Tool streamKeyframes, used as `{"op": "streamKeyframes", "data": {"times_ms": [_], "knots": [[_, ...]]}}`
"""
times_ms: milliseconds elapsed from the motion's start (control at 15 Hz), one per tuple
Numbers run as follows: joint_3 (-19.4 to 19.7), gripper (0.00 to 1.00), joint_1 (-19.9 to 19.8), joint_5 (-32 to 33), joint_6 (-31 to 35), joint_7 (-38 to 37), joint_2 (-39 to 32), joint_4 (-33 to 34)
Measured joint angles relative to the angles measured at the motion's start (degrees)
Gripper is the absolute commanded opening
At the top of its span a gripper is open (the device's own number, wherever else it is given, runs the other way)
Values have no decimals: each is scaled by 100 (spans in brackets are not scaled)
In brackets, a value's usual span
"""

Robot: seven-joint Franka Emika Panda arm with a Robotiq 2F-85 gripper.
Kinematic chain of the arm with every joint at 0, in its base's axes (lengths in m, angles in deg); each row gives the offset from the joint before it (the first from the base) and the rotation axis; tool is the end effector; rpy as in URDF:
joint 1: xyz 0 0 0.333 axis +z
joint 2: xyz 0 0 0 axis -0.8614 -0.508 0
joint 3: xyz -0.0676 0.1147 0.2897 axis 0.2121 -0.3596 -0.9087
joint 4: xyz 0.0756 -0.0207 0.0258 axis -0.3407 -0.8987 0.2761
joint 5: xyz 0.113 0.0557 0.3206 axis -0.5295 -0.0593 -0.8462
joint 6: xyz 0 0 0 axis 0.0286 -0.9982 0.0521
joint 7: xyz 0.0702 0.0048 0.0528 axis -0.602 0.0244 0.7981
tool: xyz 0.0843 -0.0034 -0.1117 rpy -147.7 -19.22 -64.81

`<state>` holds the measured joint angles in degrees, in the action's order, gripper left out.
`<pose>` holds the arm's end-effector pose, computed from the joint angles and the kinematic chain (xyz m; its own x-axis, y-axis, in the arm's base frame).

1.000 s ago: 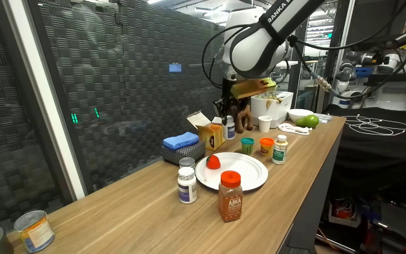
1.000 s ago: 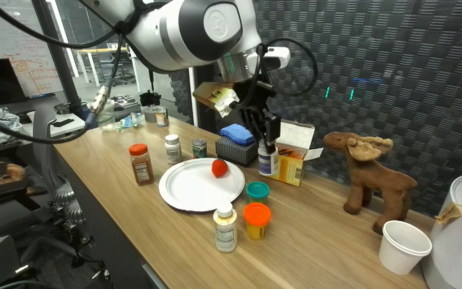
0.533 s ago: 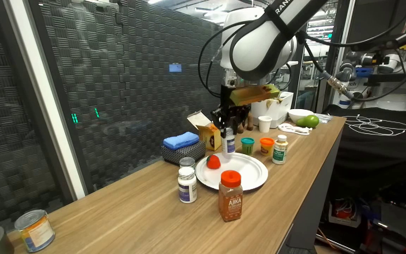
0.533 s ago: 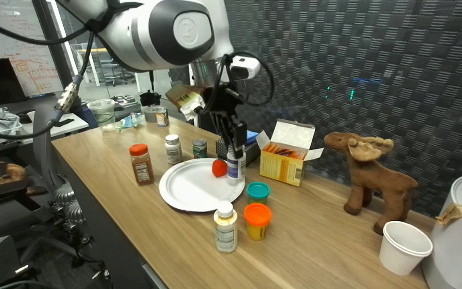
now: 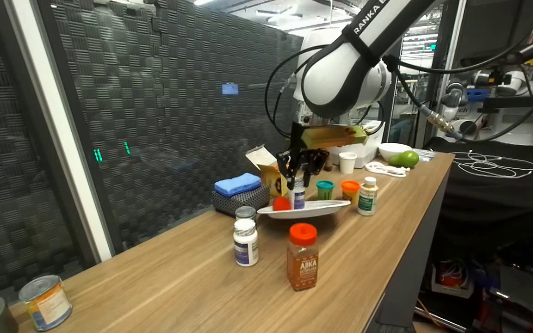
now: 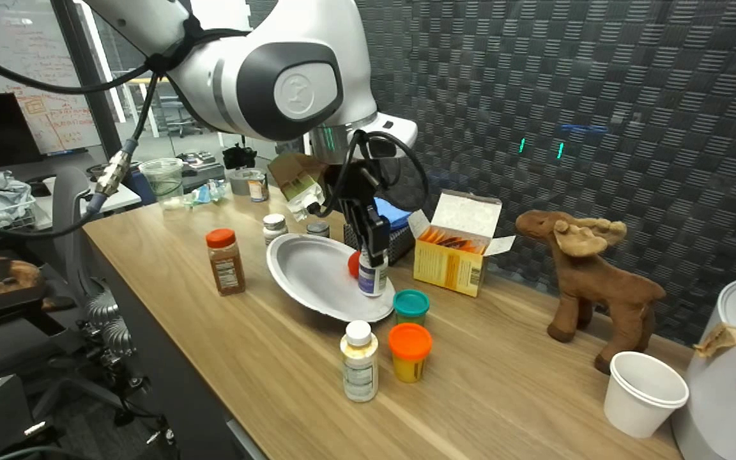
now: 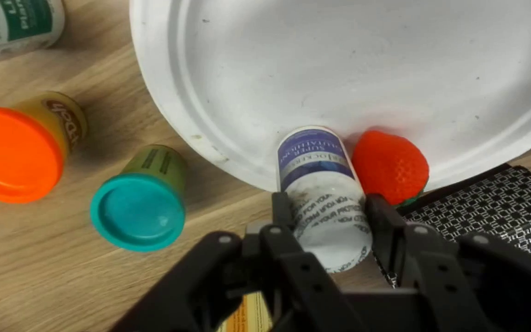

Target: Put the plush toy and all the containers on the white plate

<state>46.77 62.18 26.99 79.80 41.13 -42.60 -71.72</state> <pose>0.5795 -0.0248 0.3047 0.9068 -0.3665 0.2085 -0.3685 -0.9291 -0.0306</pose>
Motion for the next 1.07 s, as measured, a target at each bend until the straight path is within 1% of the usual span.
{"op": "streamKeyframes", "data": {"times_ms": [200, 533, 800, 1067], "knots": [[-63, 24, -55, -118, 123, 146, 7, -36], [-106, 22, -27, -104, 568, 232, 120, -296], [-75, 22, -6, 86, 840, 233, 224, -530], [-14, 22, 8, 312, 914, 226, 246, -703]]}}
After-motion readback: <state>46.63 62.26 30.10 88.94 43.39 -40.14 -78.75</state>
